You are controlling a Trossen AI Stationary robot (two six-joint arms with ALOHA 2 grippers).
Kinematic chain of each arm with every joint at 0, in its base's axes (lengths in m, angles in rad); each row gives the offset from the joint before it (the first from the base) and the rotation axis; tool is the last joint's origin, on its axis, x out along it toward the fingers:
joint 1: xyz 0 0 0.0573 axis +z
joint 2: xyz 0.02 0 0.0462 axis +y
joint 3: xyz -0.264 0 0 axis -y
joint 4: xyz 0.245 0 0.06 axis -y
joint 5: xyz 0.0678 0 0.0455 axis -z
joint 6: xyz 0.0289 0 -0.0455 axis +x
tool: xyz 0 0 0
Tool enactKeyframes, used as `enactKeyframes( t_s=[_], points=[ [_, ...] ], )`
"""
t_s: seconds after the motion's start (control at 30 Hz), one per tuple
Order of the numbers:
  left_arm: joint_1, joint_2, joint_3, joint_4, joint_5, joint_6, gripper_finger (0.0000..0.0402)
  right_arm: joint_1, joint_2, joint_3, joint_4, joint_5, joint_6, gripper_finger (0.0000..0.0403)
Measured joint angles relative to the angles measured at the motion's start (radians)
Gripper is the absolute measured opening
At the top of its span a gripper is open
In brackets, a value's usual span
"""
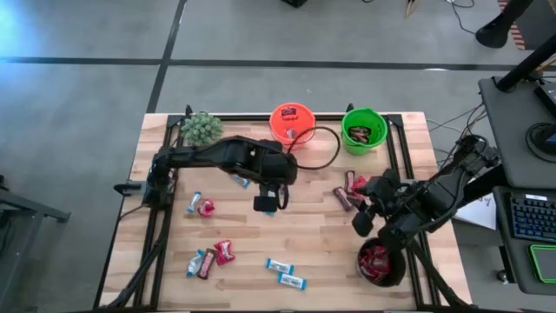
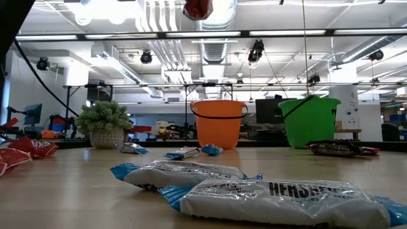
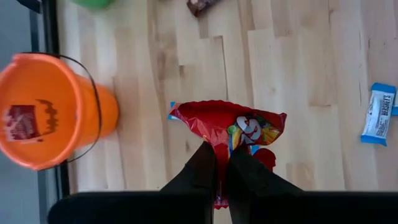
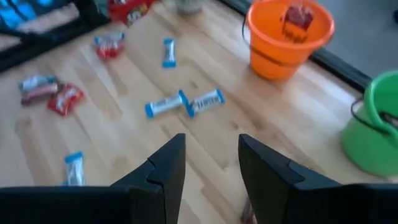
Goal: Organize candy in baskets
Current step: Put the red chocolate into the black bucket
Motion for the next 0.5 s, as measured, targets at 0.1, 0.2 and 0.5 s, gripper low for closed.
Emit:
enactKeyframes(
  t_s=[0.1, 0.2, 0.5],
  points=[
    [0.002, -0.028, 0.0, 0.0, -0.009, 0.024, 0.0, -0.043, 0.0, 0.0, 0.102, 0.017, -0.101, 0.0137],
    [0.004, -0.061, 0.0, 0.003, -0.012, 0.037, 0.0, -0.084, 0.0, 0.0, 0.231, 0.032, -0.219, 0.0137],
    [0.006, -0.151, 0.0, 0.019, -0.014, 0.073, 0.0, -0.209, -0.001, 0.0, 0.599, 0.019, -0.467, 0.0137]
  ],
)
